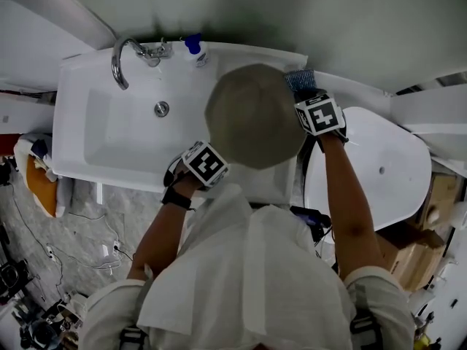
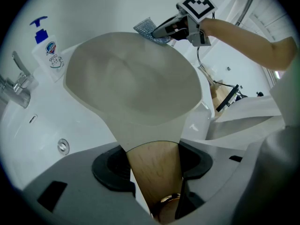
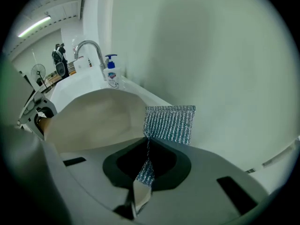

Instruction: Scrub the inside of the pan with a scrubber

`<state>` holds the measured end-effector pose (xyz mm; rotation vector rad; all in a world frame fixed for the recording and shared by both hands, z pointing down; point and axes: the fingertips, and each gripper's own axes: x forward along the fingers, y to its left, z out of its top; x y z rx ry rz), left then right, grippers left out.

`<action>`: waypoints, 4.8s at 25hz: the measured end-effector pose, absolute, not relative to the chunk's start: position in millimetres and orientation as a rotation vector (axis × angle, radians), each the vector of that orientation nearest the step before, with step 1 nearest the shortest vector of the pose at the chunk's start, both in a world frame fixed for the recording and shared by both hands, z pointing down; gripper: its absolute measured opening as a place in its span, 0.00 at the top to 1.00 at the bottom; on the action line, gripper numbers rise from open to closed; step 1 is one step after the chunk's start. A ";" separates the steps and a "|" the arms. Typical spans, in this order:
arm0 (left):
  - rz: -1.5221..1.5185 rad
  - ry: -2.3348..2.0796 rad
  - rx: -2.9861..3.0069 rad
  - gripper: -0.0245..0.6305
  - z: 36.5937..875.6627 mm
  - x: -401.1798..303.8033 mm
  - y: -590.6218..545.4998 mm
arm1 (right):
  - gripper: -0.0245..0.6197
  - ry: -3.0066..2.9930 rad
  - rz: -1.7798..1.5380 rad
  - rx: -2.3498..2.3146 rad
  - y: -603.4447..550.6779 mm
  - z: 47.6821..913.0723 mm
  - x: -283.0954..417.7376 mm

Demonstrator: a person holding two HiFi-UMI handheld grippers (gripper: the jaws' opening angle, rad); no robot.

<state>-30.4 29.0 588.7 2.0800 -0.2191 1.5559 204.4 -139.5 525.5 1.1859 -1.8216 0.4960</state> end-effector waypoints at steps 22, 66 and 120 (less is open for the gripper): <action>1.545 -0.210 2.087 0.57 591.7 -26.9 25.8 | 0.93 -1.973 0.474 0.992 -226.9 527.0 76.9; 1.222 -0.561 2.303 0.63 515.8 -51.9 -35.6 | 0.85 -2.075 0.775 1.009 -86.6 525.7 109.0; 0.143 -1.492 2.812 0.94 307.5 -85.5 -144.0 | 0.95 -2.330 -0.078 2.044 -49.0 276.8 256.6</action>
